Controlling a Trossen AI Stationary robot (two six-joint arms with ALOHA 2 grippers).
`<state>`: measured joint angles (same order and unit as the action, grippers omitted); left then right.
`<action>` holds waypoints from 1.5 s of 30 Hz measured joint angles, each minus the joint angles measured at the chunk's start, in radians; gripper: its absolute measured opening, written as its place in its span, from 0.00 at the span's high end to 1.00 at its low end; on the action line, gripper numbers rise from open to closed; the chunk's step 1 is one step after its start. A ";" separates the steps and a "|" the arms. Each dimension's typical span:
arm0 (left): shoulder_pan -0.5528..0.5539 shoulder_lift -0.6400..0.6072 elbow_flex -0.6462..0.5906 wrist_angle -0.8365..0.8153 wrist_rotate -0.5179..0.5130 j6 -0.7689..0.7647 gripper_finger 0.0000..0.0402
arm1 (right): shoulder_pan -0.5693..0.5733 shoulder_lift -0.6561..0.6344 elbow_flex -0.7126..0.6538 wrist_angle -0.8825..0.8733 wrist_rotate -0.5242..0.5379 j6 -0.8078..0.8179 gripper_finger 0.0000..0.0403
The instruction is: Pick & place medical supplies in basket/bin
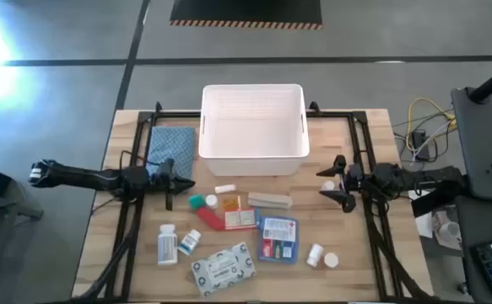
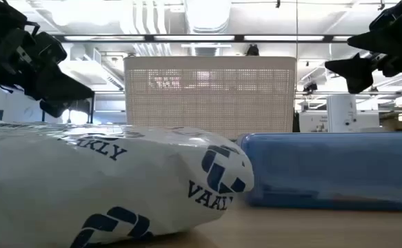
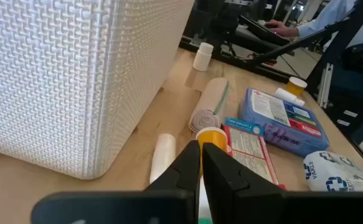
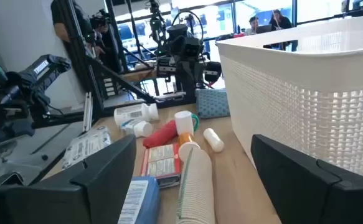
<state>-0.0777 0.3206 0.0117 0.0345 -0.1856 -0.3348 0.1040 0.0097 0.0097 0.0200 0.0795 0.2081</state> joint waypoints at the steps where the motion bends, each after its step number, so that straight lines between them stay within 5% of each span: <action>1: 0.000 0.000 0.000 0.000 0.000 0.000 1.00 | 0.000 0.000 0.000 0.000 0.000 0.000 0.24; 38: 0.000 0.000 0.000 0.000 0.000 0.000 1.00 | 0.000 0.000 0.000 0.000 0.000 0.000 0.23; 41: 0.000 0.000 0.000 0.000 0.000 0.000 1.00 | 0.000 0.001 0.000 0.013 0.066 0.000 0.24; 45: 0.000 0.000 0.000 0.000 0.000 0.000 1.00 | 0.000 -0.002 0.000 0.020 0.100 0.205 0.25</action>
<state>-0.0779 0.3204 0.0116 0.0343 -0.1856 -0.3349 0.1036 0.0082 0.0101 0.0398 0.1795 0.4129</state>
